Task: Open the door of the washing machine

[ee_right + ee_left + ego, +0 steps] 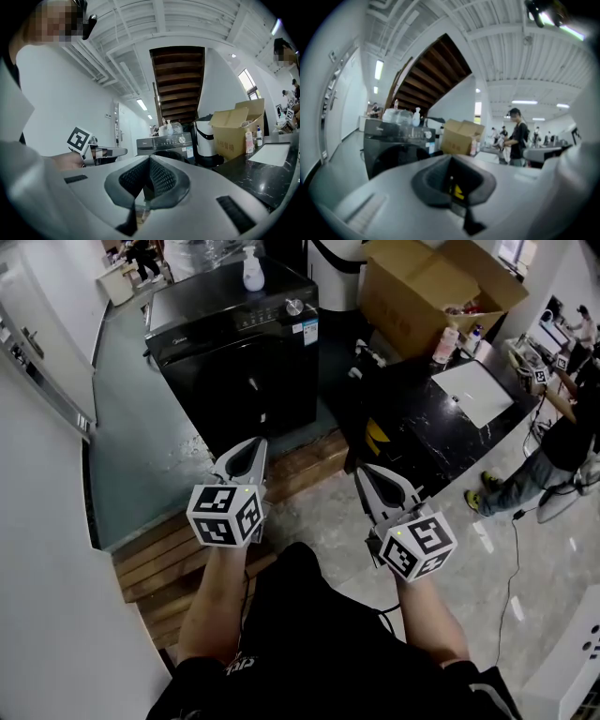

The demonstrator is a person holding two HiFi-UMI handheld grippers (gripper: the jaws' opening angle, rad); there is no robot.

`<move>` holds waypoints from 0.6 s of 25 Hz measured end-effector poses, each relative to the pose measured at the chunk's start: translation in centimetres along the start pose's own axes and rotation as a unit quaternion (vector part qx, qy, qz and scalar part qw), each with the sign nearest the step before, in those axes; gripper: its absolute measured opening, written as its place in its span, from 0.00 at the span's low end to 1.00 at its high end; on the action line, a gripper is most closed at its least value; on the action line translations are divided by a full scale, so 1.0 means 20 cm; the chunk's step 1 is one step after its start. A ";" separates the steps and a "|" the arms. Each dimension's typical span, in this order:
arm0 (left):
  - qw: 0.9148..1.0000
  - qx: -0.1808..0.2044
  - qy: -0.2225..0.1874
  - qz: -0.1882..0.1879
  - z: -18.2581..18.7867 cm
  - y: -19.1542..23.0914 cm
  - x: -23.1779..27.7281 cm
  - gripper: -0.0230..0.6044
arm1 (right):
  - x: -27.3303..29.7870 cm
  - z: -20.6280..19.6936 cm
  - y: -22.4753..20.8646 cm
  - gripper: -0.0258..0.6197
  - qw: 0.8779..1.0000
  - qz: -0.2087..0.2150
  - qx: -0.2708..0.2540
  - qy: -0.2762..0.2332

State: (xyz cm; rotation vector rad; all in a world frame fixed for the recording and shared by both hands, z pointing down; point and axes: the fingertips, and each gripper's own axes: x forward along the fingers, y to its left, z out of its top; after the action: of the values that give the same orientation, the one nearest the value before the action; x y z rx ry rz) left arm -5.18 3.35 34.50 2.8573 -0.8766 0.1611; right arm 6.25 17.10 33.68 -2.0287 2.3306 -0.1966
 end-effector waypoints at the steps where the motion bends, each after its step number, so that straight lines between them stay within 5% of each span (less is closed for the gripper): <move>1: 1.000 -0.002 -0.001 0.000 0.00 0.01 0.02 0.05 | 0.01 -0.01 -0.01 0.03 1.000 0.000 0.000 0.004; 15: 1.000 -0.026 -0.002 0.000 -0.03 0.34 0.67 0.05 | 0.57 -0.03 -0.44 0.03 0.999 0.004 -0.020 0.035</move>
State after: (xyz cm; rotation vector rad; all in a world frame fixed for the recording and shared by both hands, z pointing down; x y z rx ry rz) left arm 2.04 -9.38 37.80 2.8113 -0.8672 0.1315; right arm 13.18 4.73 35.87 -2.0634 2.4012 -0.2258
